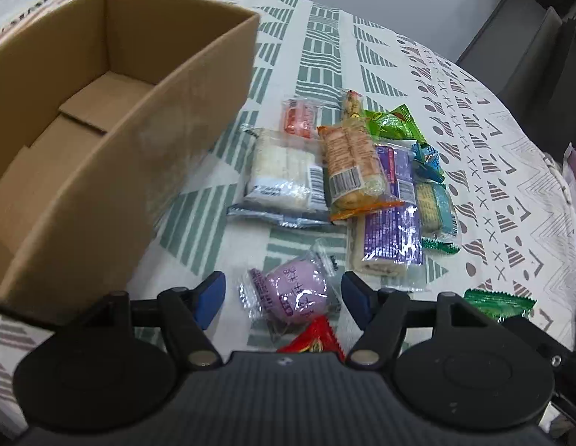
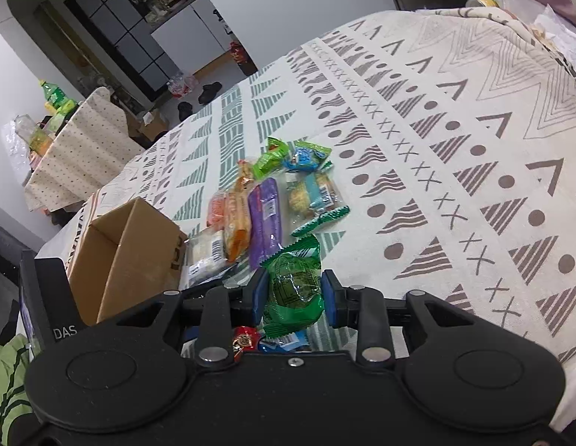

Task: Organize snacks
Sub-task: 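Lift the green packet with the right gripper while the left gripper grasps the purple candy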

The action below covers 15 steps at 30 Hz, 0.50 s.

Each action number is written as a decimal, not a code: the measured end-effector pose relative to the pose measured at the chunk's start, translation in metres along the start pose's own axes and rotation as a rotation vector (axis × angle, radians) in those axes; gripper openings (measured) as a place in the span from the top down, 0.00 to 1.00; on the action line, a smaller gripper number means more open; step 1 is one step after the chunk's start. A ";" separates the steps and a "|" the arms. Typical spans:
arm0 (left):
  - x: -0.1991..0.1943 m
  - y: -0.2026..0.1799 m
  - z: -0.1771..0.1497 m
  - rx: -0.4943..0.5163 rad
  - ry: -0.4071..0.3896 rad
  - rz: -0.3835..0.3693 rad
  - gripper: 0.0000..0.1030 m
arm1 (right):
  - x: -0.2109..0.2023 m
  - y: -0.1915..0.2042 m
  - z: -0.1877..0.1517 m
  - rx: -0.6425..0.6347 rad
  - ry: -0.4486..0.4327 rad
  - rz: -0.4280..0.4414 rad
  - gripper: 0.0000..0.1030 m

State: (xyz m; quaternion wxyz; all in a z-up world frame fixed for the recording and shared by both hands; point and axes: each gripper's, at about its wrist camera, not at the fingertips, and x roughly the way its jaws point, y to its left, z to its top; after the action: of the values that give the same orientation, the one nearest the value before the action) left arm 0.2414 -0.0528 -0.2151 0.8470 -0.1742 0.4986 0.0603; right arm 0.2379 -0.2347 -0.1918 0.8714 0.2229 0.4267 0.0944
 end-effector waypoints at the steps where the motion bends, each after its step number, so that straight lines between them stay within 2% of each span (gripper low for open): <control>1: 0.001 -0.001 0.000 0.004 -0.001 0.005 0.35 | 0.001 0.000 0.000 0.002 0.003 0.000 0.70; 2: 0.002 -0.001 0.000 0.004 -0.004 0.010 0.39 | 0.003 0.000 0.000 0.000 0.007 0.000 0.70; 4: 0.003 -0.001 0.000 0.011 -0.004 0.023 0.55 | 0.005 0.002 0.000 -0.007 0.009 0.001 0.70; 5: 0.002 -0.001 0.000 0.017 0.000 0.029 0.58 | 0.005 0.002 0.000 -0.009 0.008 0.002 0.70; 8: -0.002 0.002 0.004 0.008 0.007 0.021 0.62 | 0.006 0.002 0.000 -0.008 0.006 -0.004 0.70; 10: -0.009 0.003 0.005 0.008 -0.010 0.021 0.66 | 0.005 0.002 0.000 -0.002 0.003 -0.007 0.70; 15: -0.035 0.005 0.008 0.014 -0.040 -0.015 0.70 | -0.009 0.012 0.005 -0.008 -0.030 0.010 0.70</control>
State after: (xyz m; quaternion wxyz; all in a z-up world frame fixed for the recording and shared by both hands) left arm 0.2295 -0.0427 -0.1821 0.8583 -0.1710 0.4808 0.0538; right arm 0.2365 -0.2286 -0.1778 0.8780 0.2229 0.4122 0.0972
